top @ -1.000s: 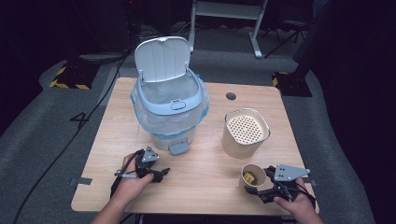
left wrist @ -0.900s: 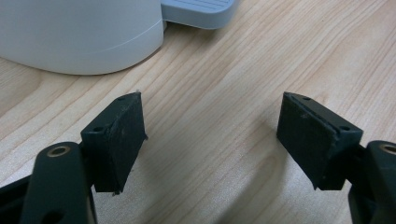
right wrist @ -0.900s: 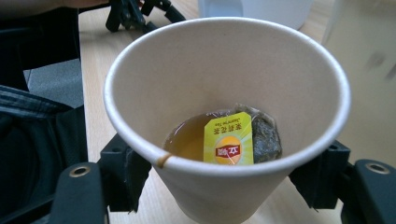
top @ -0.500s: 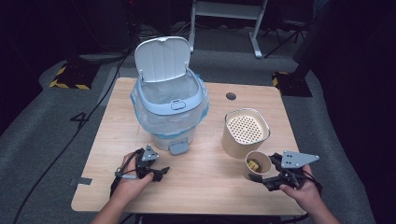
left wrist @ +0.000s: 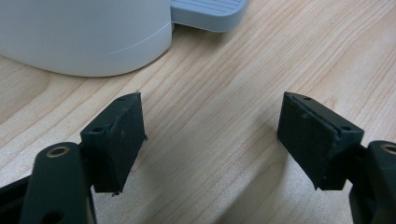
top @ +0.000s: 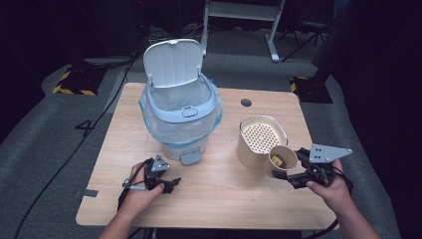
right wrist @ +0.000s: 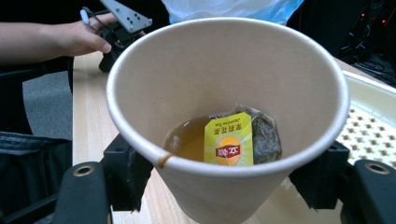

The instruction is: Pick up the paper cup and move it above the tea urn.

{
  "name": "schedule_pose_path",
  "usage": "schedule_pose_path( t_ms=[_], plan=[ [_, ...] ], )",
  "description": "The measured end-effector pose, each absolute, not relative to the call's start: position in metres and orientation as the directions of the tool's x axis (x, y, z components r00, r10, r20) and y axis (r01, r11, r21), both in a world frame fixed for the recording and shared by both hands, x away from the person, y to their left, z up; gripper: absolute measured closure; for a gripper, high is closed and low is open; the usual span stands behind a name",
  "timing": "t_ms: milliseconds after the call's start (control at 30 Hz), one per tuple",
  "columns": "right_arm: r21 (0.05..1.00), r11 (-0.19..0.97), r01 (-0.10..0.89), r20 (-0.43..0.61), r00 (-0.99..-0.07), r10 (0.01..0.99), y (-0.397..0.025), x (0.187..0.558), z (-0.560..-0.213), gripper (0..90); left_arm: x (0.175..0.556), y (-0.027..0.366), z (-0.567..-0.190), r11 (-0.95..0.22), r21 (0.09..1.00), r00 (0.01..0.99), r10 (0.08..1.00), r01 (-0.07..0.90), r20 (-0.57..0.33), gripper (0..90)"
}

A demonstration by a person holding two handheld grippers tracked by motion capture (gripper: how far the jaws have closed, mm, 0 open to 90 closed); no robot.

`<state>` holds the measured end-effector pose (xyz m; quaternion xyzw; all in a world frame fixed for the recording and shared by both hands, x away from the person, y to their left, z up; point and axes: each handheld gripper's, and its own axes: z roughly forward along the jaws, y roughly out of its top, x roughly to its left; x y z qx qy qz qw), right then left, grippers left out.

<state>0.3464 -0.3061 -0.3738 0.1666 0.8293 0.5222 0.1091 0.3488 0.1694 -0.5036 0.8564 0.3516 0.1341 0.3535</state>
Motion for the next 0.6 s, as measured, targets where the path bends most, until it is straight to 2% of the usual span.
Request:
schedule_pose_path(
  t_ms=[600],
  plan=[
    [0.908, 0.397, 0.136, -0.05, -0.904, 0.425, -0.304, 0.386, -0.343, 30.9, 0.348, 0.168, -0.504, -0.494, 0.7, 0.707, 0.707, 0.515, -0.021, 23.4]
  ],
)
